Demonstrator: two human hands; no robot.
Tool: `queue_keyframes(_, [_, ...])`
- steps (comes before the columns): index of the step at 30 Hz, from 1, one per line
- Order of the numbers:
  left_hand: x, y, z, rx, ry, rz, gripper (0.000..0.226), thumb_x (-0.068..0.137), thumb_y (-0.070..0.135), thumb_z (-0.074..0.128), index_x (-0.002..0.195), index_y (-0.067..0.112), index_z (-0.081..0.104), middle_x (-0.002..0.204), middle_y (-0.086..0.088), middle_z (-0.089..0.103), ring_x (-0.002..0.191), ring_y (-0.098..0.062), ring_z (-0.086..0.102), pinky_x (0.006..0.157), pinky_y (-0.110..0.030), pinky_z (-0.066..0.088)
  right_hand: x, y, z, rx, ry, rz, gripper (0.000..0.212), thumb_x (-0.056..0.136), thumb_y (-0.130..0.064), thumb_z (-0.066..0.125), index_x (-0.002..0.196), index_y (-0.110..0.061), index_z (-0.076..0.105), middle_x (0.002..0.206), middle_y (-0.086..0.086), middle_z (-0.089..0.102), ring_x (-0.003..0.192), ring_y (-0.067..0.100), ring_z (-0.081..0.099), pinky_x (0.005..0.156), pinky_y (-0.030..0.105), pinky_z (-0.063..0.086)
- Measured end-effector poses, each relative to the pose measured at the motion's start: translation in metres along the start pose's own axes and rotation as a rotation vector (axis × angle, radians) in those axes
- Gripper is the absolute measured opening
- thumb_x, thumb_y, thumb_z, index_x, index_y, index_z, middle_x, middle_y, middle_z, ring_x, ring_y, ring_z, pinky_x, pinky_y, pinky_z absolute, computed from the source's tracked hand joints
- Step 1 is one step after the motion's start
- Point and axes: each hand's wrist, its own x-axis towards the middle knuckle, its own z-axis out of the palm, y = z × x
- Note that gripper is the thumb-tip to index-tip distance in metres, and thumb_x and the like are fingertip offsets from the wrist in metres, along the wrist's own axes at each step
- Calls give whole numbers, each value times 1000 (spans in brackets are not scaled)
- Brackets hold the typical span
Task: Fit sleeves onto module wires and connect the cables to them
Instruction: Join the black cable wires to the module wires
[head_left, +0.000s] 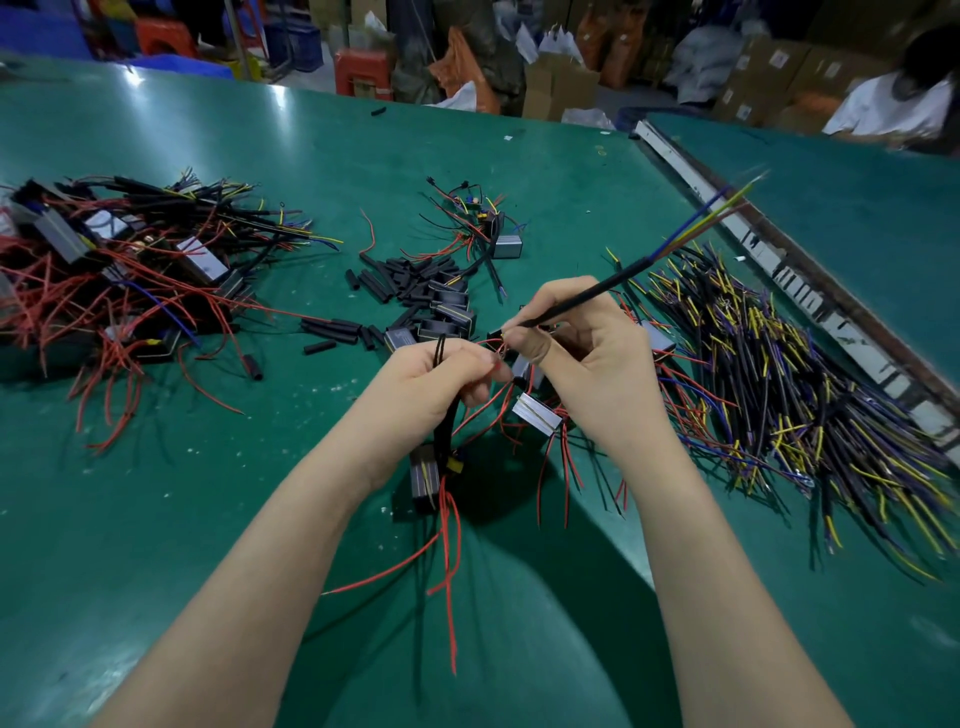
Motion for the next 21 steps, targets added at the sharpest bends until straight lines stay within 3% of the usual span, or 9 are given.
queue_keyframes(5, [-1, -1, 1, -18, -14, -39, 26, 87, 24, 58, 65, 21, 70, 53, 10, 55, 56, -2, 51, 63, -17, 38, -1, 0, 1, 14, -12, 11, 30, 82, -19, 69, 83, -45, 56, 84, -2, 69, 67, 12, 60, 67, 44, 50])
queue_keyframes(9, [-1, -1, 2, -52, -39, -29, 26, 82, 26, 58, 60, 26, 71, 49, 12, 44, 49, -3, 41, 55, -17, 35, -1, -1, 1, 27, -12, -3, 31, 83, -17, 69, 83, -46, 56, 86, -1, 70, 76, 15, 65, 73, 36, 50])
queue_keyframes(13, [0, -1, 1, -66, -57, -24, 23, 76, 28, 57, 58, 23, 69, 47, 12, 41, 47, -1, 35, 47, -12, 30, -1, -3, 3, 34, -40, -8, 26, 82, -22, 69, 84, -44, 57, 87, -1, 69, 76, 28, 64, 71, 49, 49])
queue_keyframes(16, [0, -2, -1, -36, -78, -23, 22, 76, 27, 57, 60, 22, 70, 46, 13, 42, 48, -1, 34, 47, -11, 29, -2, -1, 3, 39, -48, -15, 25, 81, -23, 70, 84, -44, 58, 87, 1, 69, 72, 34, 60, 67, 48, 47])
queue_keyframes(18, [1, -3, -2, 13, -79, -18, 21, 78, 23, 59, 61, 23, 71, 48, 14, 44, 50, 0, 36, 50, -10, 31, -2, 2, 4, 3, -41, -37, 25, 81, -22, 70, 84, -43, 58, 84, 1, 68, 66, 33, 56, 62, 43, 45])
queue_keyframes(21, [3, -8, -3, 73, -29, -17, 27, 89, 15, 61, 64, 23, 70, 68, 9, 62, 70, -2, 53, 74, -15, 40, -4, 6, 6, -155, -18, -140, 24, 82, -13, 71, 86, -33, 59, 73, -8, 63, 54, 3, 46, 56, 13, 36])
